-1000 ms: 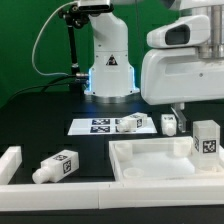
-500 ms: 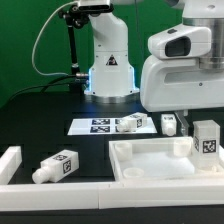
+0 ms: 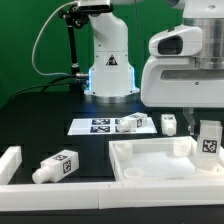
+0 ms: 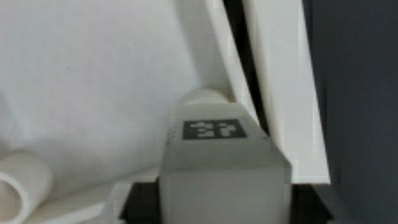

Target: Assemble one leg

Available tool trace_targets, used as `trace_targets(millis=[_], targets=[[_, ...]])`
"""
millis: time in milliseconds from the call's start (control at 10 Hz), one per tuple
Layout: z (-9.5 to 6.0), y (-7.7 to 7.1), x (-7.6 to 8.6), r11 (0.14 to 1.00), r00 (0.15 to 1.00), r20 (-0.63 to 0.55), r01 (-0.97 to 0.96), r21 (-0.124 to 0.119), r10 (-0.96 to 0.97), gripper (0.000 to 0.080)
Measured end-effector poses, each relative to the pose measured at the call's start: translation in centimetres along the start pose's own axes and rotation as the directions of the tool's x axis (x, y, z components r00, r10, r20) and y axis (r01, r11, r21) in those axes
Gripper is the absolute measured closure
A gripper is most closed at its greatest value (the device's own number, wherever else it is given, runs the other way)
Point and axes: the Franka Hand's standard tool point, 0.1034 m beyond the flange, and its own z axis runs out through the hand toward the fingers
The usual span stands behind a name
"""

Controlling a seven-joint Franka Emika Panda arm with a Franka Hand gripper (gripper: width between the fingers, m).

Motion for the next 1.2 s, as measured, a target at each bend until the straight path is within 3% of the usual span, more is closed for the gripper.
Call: trace_targets(millis=[200,400,500,600,700,800,900,1000,1100,1200], targets=[[0.0,-0.3,0.1,0.958,0.959,-0.017,-0.282,0.046,0.284,0.0514],[0.1,0.0,0.3,0.813,0.821,0.043,-0.57,0.12,0.569,0.0514],[0.1,0.2,0.3,0.743,0.754,0.065,-0.656,0.128,0.654,0.0514],[0.1,0.2,0.3,0.698,0.709,0.075,-0.704,0.13,0.701,0.0514],[0.1,0.2,0.3,0.712,0.723,0.071,-0.69,0.131,0.687,0.0514],[0.2,0.2,0.3,0.73,0.74,0.068,-0.671,0.132,0.669,0.0454],[0.2,0.2,0.2,0.73,0.741,0.068,-0.671,0.132,0.668,0.0312],[0.2,0.2,0.0,0.869,0.876,0.033,-0.482,0.11,0.481,0.0312],[0.3,-0.3,-0.3,0.963,0.966,0.016,-0.259,0.079,0.258,0.0188],[0.3,-0.9,-0.7,0.987,0.99,0.019,-0.138,0.08,0.137,0.0161]])
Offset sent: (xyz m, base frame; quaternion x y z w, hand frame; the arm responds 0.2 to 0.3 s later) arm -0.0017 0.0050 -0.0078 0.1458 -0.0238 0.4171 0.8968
